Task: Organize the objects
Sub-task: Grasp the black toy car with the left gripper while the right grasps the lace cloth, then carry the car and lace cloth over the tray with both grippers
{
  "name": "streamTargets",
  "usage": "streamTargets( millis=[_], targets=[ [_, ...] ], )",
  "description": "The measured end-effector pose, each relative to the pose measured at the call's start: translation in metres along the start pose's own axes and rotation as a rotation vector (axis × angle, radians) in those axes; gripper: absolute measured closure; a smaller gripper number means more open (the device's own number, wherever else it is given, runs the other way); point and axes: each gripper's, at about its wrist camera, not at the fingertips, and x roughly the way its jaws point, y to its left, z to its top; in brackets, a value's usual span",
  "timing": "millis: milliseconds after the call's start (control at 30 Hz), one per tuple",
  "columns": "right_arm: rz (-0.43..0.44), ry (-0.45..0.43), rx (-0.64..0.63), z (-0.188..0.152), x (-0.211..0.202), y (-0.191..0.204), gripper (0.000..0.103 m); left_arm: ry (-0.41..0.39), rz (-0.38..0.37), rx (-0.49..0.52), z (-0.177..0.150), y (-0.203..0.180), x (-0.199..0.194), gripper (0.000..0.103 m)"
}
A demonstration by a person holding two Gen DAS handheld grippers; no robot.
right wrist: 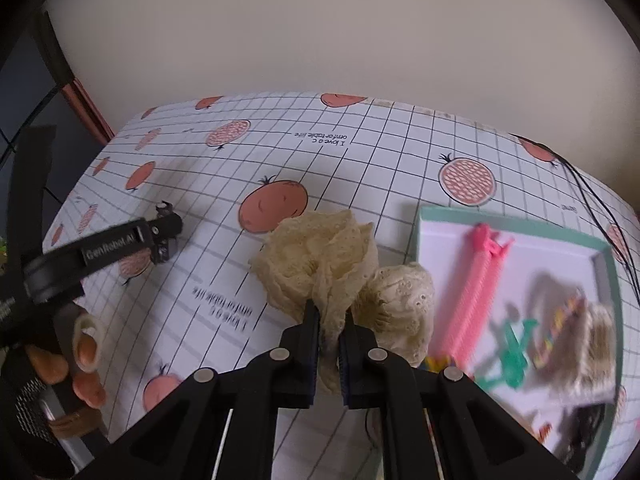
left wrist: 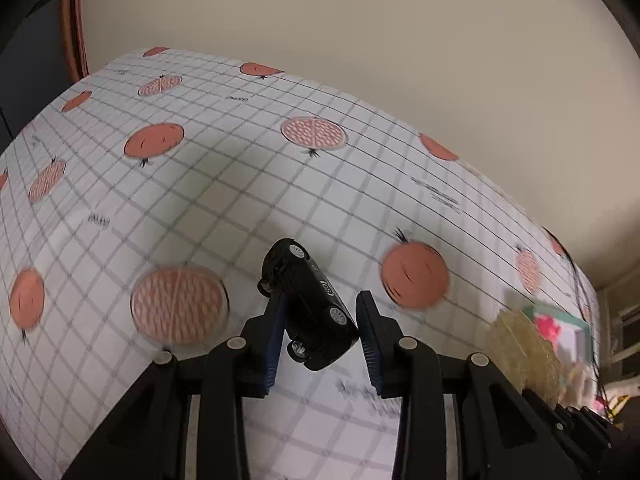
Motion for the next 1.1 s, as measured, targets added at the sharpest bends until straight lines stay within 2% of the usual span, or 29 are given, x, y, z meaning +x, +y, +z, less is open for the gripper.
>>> streamTargets(
  millis=[333, 633, 733, 933, 1100],
  targets=[
    [-0.006, -0.028, -0.008, -0.040, -0.061, 0.005, 0.094, 0.027, -0.046, 0.006, -0.062, -0.019, -0.044, 0.066],
    [-0.046, -0.050, -0.060, -0.066, -0.098, 0.012, 0.094, 0.033, -0.083, 0.030, -0.110, -0.029, -0.091, 0.066],
    [-0.041, -0.054, -0.053, -0.073, -0.106, 0.012, 0.094, 0.029, -0.079, 0.045, -0.122, -0.032, -0.101, 0.066],
    [-0.018, -0.090, -0.047, -0.080, -0.127, 0.009, 0.094, 0.037, -0.117, 0.035, -0.141, -0.034, -0.113, 0.066],
    [-0.033, -0.101, -0.019, -0.085, -0.138, -0.008, 0.094, 0.023, -0.152, 0.047, -0.150, -0.046, -0.123, 0.066]
  ],
)
